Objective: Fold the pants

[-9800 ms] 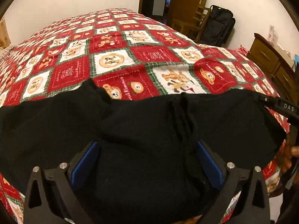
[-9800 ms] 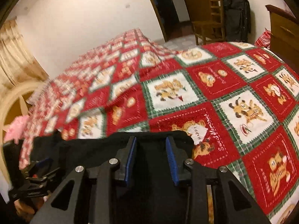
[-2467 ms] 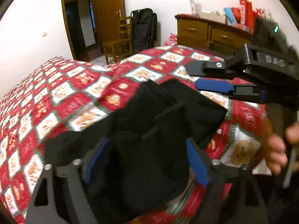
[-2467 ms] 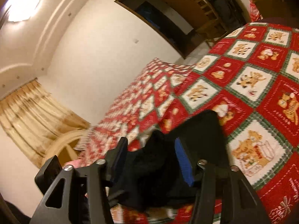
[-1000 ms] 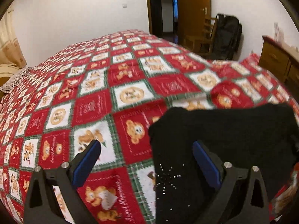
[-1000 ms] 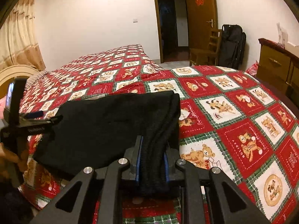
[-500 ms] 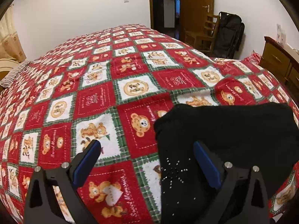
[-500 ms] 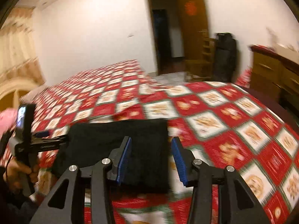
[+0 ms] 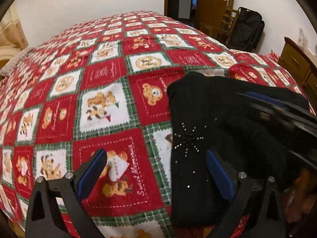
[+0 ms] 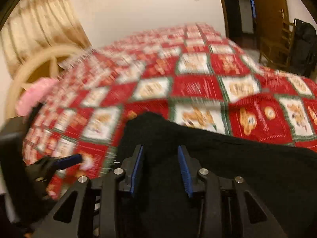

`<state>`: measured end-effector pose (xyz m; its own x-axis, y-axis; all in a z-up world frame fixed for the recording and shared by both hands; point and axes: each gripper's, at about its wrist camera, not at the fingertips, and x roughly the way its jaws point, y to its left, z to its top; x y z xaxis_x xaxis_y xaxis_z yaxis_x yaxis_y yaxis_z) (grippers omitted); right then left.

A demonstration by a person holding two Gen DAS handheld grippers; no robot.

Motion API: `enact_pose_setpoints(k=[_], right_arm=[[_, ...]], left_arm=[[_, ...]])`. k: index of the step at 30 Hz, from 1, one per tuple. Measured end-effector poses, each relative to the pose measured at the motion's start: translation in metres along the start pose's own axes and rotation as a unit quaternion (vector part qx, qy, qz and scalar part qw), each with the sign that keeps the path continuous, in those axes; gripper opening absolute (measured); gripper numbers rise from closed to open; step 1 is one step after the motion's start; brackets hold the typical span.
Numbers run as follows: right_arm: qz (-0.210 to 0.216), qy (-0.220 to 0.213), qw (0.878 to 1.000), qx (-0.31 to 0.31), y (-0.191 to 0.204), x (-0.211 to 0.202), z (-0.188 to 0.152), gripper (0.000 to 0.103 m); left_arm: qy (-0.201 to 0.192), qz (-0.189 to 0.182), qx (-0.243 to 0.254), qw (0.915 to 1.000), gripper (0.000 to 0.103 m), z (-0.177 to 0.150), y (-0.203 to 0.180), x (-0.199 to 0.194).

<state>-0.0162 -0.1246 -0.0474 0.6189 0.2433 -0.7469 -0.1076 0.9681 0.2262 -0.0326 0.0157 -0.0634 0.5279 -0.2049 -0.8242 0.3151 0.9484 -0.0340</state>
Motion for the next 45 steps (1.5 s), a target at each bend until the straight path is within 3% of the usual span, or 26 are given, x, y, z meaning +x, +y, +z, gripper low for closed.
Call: enact_pose_setpoints(k=[5, 8, 10, 11, 14, 17, 20, 22, 27, 31, 35, 37, 40, 45], right_arm=[[0.02, -0.01, 1.0, -0.021, 0.014, -0.011, 0.021, 0.032], [0.049, 0.014, 0.998, -0.046, 0.032, 0.005, 0.034, 0.032], [0.017, 0.04, 0.996, -0.083, 0.045, 0.027, 0.036, 0.032], [-0.027, 0.06, 0.992, -0.103, 0.05, 0.043, 0.034, 0.031], [-0.067, 0.07, 0.991, -0.092, 0.049, 0.062, 0.042, 0.031], [-0.068, 0.072, 0.992, -0.084, 0.041, 0.075, 0.047, 0.031], [-0.038, 0.058, 0.996, -0.051, 0.028, 0.071, 0.05, 0.031], [-0.01, 0.03, 0.999, -0.015, 0.018, 0.053, 0.049, 0.031], [-0.003, -0.054, 0.997, 0.049, -0.015, -0.029, 0.038, 0.035], [-0.055, -0.1, 0.99, 0.088, -0.052, -0.095, 0.008, 0.054], [-0.124, -0.151, 0.97, 0.142, -0.089, -0.155, -0.033, 0.063], [-0.147, -0.16, 0.957, 0.192, -0.113, -0.177, -0.054, 0.064], [-0.157, -0.143, 0.947, 0.241, -0.135, -0.189, -0.08, 0.064], [-0.143, -0.133, 0.949, 0.246, -0.132, -0.187, -0.099, 0.064]], left_arm=[[-0.001, -0.02, -0.013, 0.9997, 0.102, -0.012, 0.004, 0.002], [-0.002, -0.021, -0.016, 0.9996, 0.102, -0.013, 0.004, 0.001], [-0.002, -0.021, -0.016, 0.9996, 0.102, -0.014, 0.004, 0.001], [-0.002, -0.022, -0.017, 0.9996, 0.102, -0.014, 0.004, 0.001], [-0.005, -0.018, -0.012, 0.9998, 0.102, -0.016, 0.002, -0.001], [-0.011, -0.01, -0.006, 0.9999, 0.102, -0.018, -0.001, -0.001], [-0.01, -0.007, -0.003, 0.9999, 0.102, -0.017, -0.002, -0.002], [-0.006, -0.01, -0.004, 0.9999, 0.103, -0.016, -0.001, -0.001], [0.009, -0.028, -0.009, 0.9995, 0.103, -0.008, 0.005, 0.002], [0.02, -0.049, -0.007, 0.9986, 0.103, 0.004, 0.009, 0.001], [-0.004, -0.051, 0.017, 0.9985, 0.103, 0.017, 0.0, -0.007], [-0.018, -0.049, 0.03, 0.9982, 0.103, 0.023, -0.006, -0.01], [-0.025, -0.053, 0.045, 0.9973, 0.103, 0.031, -0.013, -0.007], [-0.009, -0.053, 0.048, 0.9974, 0.103, 0.034, -0.023, 0.007]])
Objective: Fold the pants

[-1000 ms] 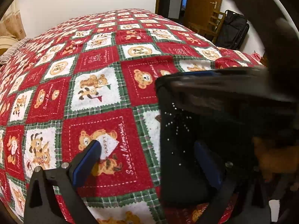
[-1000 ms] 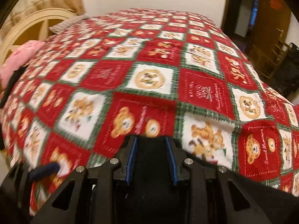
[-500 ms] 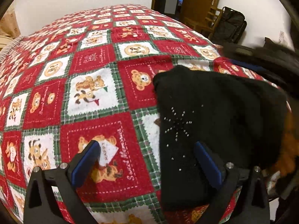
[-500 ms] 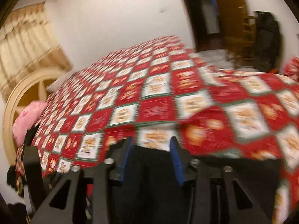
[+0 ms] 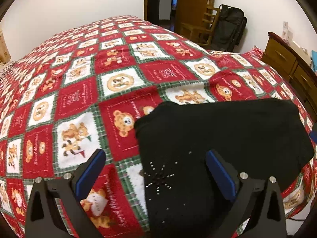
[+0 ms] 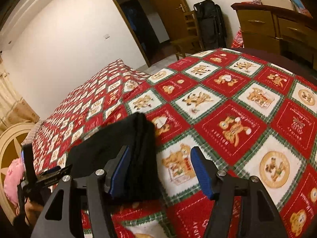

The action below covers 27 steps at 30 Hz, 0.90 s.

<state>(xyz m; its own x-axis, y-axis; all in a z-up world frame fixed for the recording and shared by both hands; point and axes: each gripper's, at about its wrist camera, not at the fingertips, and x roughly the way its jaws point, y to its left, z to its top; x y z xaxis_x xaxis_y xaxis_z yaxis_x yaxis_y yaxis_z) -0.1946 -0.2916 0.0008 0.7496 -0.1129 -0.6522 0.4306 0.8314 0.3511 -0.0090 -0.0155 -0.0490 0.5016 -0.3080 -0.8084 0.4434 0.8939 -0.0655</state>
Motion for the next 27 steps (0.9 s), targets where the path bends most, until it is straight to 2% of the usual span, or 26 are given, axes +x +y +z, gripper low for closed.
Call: enact_pose_setpoints(k=[6, 11, 21, 27], right_arm=[[0.021, 0.016, 1.0, 0.0, 0.01, 0.028, -0.006, 0.064], [0.041, 0.047, 0.998, 0.015, 0.013, 0.051, -0.019, 0.064], [0.053, 0.051, 0.997, -0.001, 0.023, 0.048, -0.027, 0.062], [0.077, 0.049, 0.995, 0.036, 0.014, 0.053, -0.024, 0.066]], left_arm=[[0.013, -0.007, -0.028, 0.9995, 0.103, -0.005, 0.008, 0.005], [0.022, -0.012, -0.047, 0.9986, 0.103, -0.007, 0.009, 0.009], [0.022, -0.018, -0.064, 0.9976, 0.103, -0.009, 0.012, 0.012], [0.026, -0.024, -0.065, 0.9972, 0.103, -0.008, 0.014, 0.013]])
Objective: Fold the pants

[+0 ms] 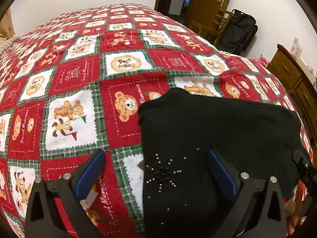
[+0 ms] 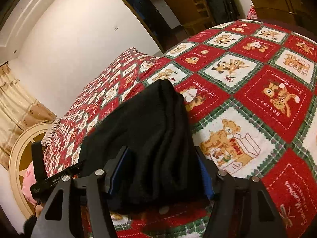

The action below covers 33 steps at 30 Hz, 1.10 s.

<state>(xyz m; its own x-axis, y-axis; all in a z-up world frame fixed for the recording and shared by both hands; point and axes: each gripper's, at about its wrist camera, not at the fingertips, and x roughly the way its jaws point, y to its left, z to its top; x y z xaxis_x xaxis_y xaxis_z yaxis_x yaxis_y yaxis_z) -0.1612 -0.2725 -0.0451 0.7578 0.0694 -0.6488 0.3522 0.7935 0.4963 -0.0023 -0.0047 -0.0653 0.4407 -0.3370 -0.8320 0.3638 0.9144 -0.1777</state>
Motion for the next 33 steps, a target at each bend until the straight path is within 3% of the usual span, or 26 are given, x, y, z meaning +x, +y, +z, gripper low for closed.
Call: enact_pose_setpoints(k=[5, 7, 11, 15, 23, 28, 33], right_arm=[[-0.041, 0.0, 0.997, -0.071, 0.02, 0.005, -0.006, 0.067], [-0.042, 0.001, 0.997, -0.068, 0.017, 0.005, -0.005, 0.066], [-0.039, -0.002, 0.997, -0.063, 0.015, 0.004, -0.006, 0.061], [-0.036, -0.003, 0.998, -0.06, 0.013, 0.003, -0.005, 0.061], [-0.032, -0.014, 0.998, -0.056, 0.011, 0.002, -0.007, 0.061], [-0.03, -0.021, 0.998, -0.057, 0.011, 0.002, -0.008, 0.062], [-0.031, -0.028, 0.998, -0.056, 0.011, 0.001, -0.01, 0.063]], left_arm=[[0.01, -0.022, -0.011, 0.9997, 0.103, 0.003, 0.002, -0.002], [0.016, -0.043, -0.019, 0.9988, 0.103, 0.005, 0.002, -0.001], [0.006, -0.032, -0.005, 0.9995, 0.103, 0.003, -0.004, 0.002], [-0.001, -0.044, 0.0, 0.999, 0.103, 0.003, -0.002, 0.003], [-0.017, -0.112, -0.002, 0.9936, 0.103, -0.006, 0.017, -0.001], [-0.003, -0.113, -0.029, 0.9932, 0.103, -0.006, 0.016, -0.003], [-0.008, -0.097, 0.001, 0.9952, 0.103, -0.015, 0.005, -0.007]])
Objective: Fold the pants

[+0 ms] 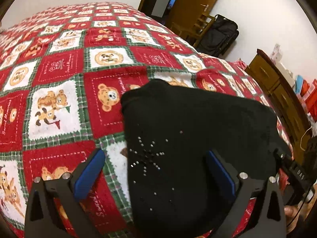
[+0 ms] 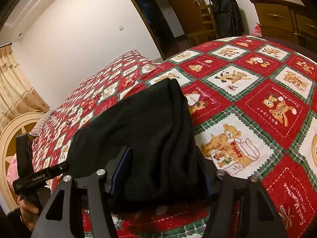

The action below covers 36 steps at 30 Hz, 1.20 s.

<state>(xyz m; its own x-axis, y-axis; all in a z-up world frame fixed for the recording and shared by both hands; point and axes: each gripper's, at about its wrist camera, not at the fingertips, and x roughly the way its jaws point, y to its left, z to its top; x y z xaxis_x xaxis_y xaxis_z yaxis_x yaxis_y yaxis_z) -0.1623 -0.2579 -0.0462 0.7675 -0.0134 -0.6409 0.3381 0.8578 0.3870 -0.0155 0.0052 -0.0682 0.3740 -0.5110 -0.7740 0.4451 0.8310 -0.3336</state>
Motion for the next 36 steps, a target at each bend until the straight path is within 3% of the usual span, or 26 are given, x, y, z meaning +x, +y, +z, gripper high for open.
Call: enact_pose_setpoints(k=[4, 8, 10, 13, 16, 18, 22, 24, 26, 28, 30, 33, 36], right_arm=[[0.007, 0.009, 1.0, 0.014, -0.005, -0.005, 0.004, 0.064], [-0.002, -0.013, 0.999, 0.051, -0.018, -0.018, 0.009, 0.064], [-0.007, -0.008, 0.998, 0.065, -0.024, -0.017, 0.01, 0.068], [0.029, -0.001, 0.995, 0.092, -0.03, -0.012, 0.006, 0.068], [0.038, 0.012, 0.998, 0.056, -0.013, -0.007, 0.002, 0.07], [0.009, 0.011, 1.0, 0.013, -0.001, -0.006, 0.0, 0.069], [0.001, 0.017, 1.0, 0.001, -0.001, -0.005, 0.001, 0.059], [-0.003, 0.021, 1.0, -0.005, -0.001, -0.005, 0.002, 0.057], [-0.019, 0.018, 0.999, -0.022, 0.005, -0.006, 0.002, 0.053], [-0.025, 0.013, 0.998, -0.05, 0.016, -0.008, 0.001, 0.036], [-0.039, 0.014, 0.997, -0.07, 0.026, -0.008, -0.001, 0.035], [-0.044, 0.014, 0.996, -0.073, 0.027, -0.007, -0.002, 0.035], [-0.012, 0.018, 0.999, -0.024, 0.012, -0.006, 0.001, 0.038]], left_arm=[[-0.005, 0.005, -0.001, 1.0, 0.102, 0.0, -0.003, 0.001], [-0.007, -0.013, -0.001, 0.9999, 0.086, 0.001, -0.006, -0.004], [-0.008, -0.007, 0.0, 0.9999, 0.087, 0.0, -0.008, -0.003], [-0.009, -0.008, -0.006, 0.9999, 0.094, -0.001, -0.009, -0.001], [-0.008, -0.015, -0.01, 0.9998, 0.098, -0.001, -0.01, 0.0], [-0.004, -0.026, -0.02, 0.9995, 0.1, 0.0, -0.011, 0.001], [0.006, -0.027, -0.006, 0.9996, 0.097, 0.003, -0.021, 0.003], [0.005, -0.015, 0.01, 0.9998, 0.076, 0.003, -0.026, 0.003], [0.006, -0.018, 0.013, 0.9997, 0.067, 0.003, -0.027, 0.003], [0.009, -0.02, 0.008, 0.9997, 0.058, 0.004, -0.026, 0.003], [0.013, -0.022, 0.002, 0.9997, 0.047, 0.006, -0.024, 0.002], [0.011, -0.019, 0.002, 0.9998, 0.037, 0.007, -0.025, -0.001], [0.011, -0.018, 0.002, 0.9998, 0.036, 0.007, -0.026, -0.001]])
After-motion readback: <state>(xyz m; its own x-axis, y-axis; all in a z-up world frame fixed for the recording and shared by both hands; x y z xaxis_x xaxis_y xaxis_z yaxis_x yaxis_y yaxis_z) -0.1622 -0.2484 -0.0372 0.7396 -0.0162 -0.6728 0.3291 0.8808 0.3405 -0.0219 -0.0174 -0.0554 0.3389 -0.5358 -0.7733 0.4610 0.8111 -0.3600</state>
